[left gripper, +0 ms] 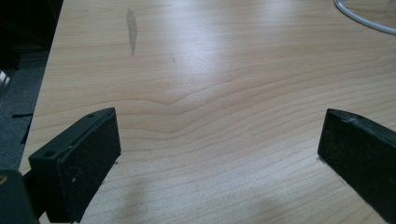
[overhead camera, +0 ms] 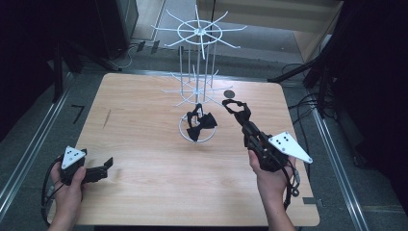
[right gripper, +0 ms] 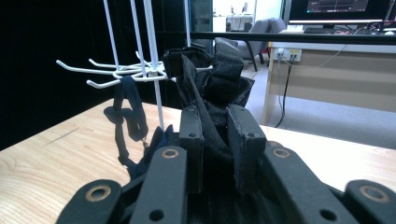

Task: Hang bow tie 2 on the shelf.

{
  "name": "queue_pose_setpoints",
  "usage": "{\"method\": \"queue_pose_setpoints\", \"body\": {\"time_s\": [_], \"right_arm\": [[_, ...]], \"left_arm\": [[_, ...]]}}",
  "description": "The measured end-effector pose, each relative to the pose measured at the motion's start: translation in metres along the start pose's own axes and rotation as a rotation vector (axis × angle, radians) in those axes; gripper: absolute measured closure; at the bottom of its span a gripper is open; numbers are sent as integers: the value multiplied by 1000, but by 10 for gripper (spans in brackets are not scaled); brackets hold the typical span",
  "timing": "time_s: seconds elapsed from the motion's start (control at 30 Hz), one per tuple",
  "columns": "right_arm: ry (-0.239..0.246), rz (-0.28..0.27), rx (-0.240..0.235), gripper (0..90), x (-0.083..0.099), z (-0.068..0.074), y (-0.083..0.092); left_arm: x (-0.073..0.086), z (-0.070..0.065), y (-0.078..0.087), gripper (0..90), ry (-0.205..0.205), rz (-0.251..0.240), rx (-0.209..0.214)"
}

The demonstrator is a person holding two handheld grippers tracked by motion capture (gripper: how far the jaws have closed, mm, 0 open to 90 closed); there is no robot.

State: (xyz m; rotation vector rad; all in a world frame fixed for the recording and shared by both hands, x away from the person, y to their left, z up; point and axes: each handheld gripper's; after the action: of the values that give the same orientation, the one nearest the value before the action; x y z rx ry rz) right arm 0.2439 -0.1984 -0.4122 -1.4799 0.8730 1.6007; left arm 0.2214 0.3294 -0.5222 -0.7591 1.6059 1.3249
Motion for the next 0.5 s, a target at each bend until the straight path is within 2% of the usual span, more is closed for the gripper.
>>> {"method": "queue_pose_setpoints", "body": {"time_s": [0.5], "right_arm": [[-26, 32, -15, 783, 11, 7, -17]], "left_arm": [[0, 0, 0, 0, 1, 1, -2]]}}
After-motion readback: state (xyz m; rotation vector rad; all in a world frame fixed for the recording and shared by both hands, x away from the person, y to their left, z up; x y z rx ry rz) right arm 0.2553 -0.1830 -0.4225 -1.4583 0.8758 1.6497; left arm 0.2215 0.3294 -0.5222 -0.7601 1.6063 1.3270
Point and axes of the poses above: each handheld gripper's, and its own axes: y roughly backward along the jaws, x roughly out of its underside, z roughly to its left, and after that the axes turned 8 degrees about -z, right-handed
